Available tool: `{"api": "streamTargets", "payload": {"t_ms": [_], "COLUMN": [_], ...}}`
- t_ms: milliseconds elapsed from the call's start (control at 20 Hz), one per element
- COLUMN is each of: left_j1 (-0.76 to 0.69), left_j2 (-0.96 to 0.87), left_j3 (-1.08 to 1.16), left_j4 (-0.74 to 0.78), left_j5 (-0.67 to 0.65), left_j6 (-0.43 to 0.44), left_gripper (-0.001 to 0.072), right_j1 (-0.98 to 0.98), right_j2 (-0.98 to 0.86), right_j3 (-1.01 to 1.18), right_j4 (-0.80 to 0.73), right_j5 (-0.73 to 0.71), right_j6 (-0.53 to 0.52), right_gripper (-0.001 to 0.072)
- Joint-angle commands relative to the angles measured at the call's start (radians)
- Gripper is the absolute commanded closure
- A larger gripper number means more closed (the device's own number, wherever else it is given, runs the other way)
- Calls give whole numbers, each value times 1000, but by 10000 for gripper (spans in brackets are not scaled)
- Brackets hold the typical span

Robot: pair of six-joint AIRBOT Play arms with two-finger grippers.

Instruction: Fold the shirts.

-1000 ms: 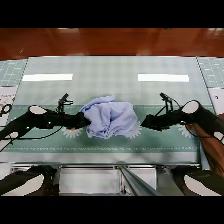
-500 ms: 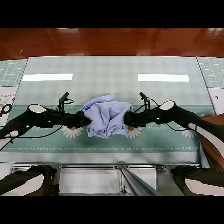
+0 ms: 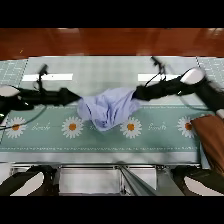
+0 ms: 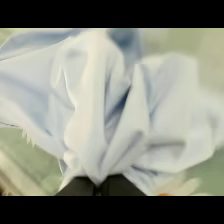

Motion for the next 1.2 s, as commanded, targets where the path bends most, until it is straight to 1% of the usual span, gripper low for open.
{"api": "streamTargets", "payload": {"t_ms": [0, 100, 200, 350, 500, 550, 650, 700, 800, 900, 1050, 1100, 1150], "left_j1": [92, 127, 143, 179, 246, 269, 294, 295, 294, 294, 293, 293, 288], "left_j2": [100, 127, 153, 206, 307, 348, 420, 455, 518, 568, 584, 576, 560], "left_j3": [298, 528, 740, 965, 1022, 1022, 1021, 1011, 932, 787, 525, 432, 330], "left_j4": [-5, -4, 0, 0, 14, 70, 224, 293, 330, 329, 312, 305, 299], "left_j5": [-29, -55, -58, -58, -61, -75, -138, -182, -214, -216, -215, -204, -171], "left_j6": [-49, -79, -81, -97, -114, -118, -186, -206, -228, -239, -236, -227, -202], "left_gripper": [686, 686, 686, 686, 686, 686, 686, 686, 686, 686, 686, 686, 686], "right_j1": [-123, -148, -145, -145, -146, -146, -146, -146, -146, -146, -145, -145, -145], "right_j2": [121, 156, 192, 262, 383, 418, 481, 507, 548, 592, 632, 632, 626], "right_j3": [316, 510, 698, 878, 906, 906, 906, 902, 843, 688, 340, 218, 86], "right_j4": [-285, -348, -410, -451, -557, -599, -671, -698, -703, -644, -500, -449, -398], "right_j5": [157, 222, 280, 340, 420, 460, 550, 605, 684, 680, 585, 531, 441], "right_j6": [128, 143, 156, 156, 167, 183, 201, 214, 238, 254, 259, 252, 233], "right_gripper": [688, 688, 688, 688, 688, 688, 688, 688, 688, 688, 688, 688, 688]}}
